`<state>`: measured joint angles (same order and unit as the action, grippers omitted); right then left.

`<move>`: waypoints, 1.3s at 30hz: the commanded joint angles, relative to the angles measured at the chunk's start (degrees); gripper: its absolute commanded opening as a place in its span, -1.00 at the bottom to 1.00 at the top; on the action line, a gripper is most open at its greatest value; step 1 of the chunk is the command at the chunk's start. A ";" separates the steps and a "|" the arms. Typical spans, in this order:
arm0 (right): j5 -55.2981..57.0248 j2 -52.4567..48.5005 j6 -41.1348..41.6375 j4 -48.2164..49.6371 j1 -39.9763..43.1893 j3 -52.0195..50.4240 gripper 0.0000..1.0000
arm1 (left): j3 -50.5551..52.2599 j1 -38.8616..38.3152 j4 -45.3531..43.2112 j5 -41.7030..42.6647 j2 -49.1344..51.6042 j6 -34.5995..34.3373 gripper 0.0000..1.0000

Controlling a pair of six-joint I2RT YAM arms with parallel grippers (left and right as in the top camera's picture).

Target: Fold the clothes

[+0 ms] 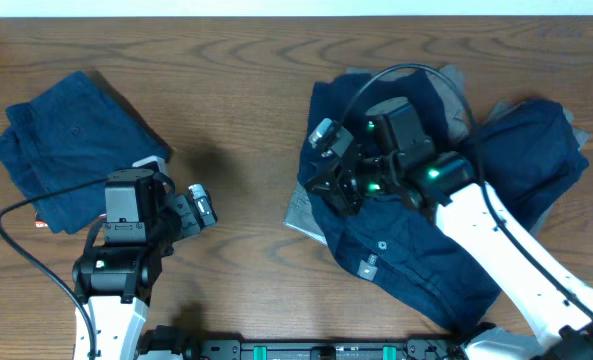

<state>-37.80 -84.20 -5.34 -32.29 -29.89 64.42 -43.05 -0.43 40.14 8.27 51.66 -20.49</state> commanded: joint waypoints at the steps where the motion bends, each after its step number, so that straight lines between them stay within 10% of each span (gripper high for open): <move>1: 8.59 0.04 3.45 0.59 -0.17 0.17 -0.32 | -1.22 0.13 1.36 0.35 0.00 -9.03 0.96; 5: 20.87 1.33 9.49 -0.59 1.62 0.20 0.39 | -1.22 0.13 2.91 0.42 0.00 -13.44 0.96; 20: 37.00 8.22 20.13 -16.44 17.18 0.20 0.43 | 0.55 -8.48 -0.59 12.66 12.61 -13.60 0.96; 32: 41.24 8.24 23.54 -26.12 22.86 0.20 0.44 | 0.55 -28.00 -21.90 14.80 36.44 -11.37 0.96; 34: 42.03 8.24 23.58 -26.60 22.86 0.20 0.44 | 0.55 -29.53 -24.72 15.50 38.77 -11.30 0.50; 37: 46.34 8.22 25.62 -28.52 22.86 0.17 0.43 | 0.11 -30.25 -28.09 19.19 39.15 -9.75 -0.78; 39: 50.86 8.22 28.94 -30.62 22.86 0.15 0.43 | -1.44 -29.64 -28.00 22.49 37.77 -9.75 -0.88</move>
<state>5.91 -76.23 18.92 -61.54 -7.51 64.38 -42.87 -30.44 12.47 25.52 90.98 -31.68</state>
